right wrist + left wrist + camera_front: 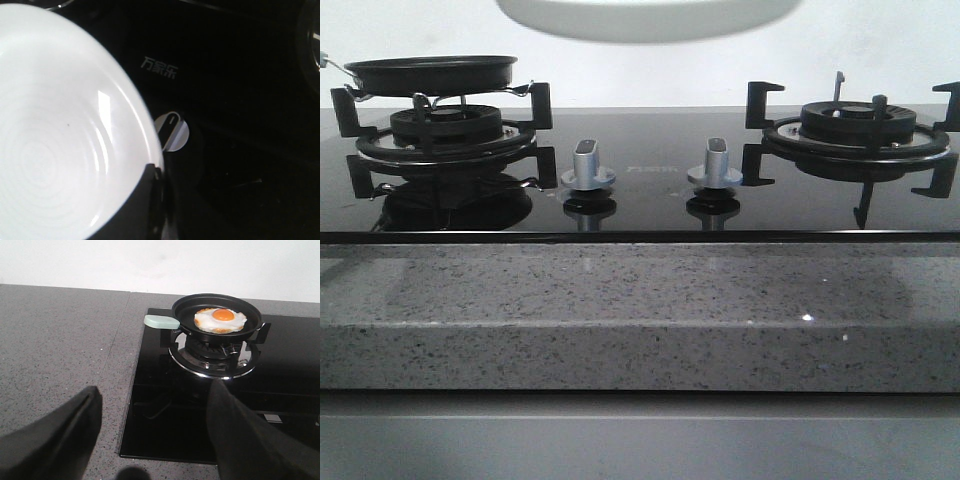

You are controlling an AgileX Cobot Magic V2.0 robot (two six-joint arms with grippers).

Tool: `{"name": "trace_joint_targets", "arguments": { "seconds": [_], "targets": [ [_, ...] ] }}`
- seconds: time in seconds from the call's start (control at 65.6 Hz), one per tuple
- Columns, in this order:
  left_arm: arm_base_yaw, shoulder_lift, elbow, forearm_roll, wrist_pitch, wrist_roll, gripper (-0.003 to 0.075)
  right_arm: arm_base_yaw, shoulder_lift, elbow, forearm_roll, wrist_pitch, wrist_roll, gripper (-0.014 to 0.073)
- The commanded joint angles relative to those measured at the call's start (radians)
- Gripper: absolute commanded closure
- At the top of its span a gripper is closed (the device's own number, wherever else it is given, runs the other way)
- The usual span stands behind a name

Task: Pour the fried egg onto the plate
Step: 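Lift the white plate with the right gripper and tilt it up, then grasp the green pan handle with the left gripper and lift the pan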

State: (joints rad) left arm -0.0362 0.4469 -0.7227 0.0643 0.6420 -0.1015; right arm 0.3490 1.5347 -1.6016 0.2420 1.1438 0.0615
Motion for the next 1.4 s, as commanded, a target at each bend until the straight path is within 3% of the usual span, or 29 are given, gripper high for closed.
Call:
{"name": "trace_joint_targets", "arguments": {
  "seconds": [0.0, 0.351, 1.388],
  "targets": [
    [0.002, 0.015, -0.026, 0.001, -0.081, -0.011, 0.0262, 0.0, -0.061, 0.058, 0.007, -0.124, 0.002, 0.0661],
    [0.002, 0.015, -0.026, 0.001, -0.081, -0.011, 0.0262, 0.0, -0.042, 0.204, 0.007, -0.326, 0.002, 0.0661],
    [0.002, 0.015, -0.026, 0.001, -0.081, -0.011, 0.0262, -0.001, 0.018, 0.207, 0.007, -0.314, 0.002, 0.0661]
  ]
}}
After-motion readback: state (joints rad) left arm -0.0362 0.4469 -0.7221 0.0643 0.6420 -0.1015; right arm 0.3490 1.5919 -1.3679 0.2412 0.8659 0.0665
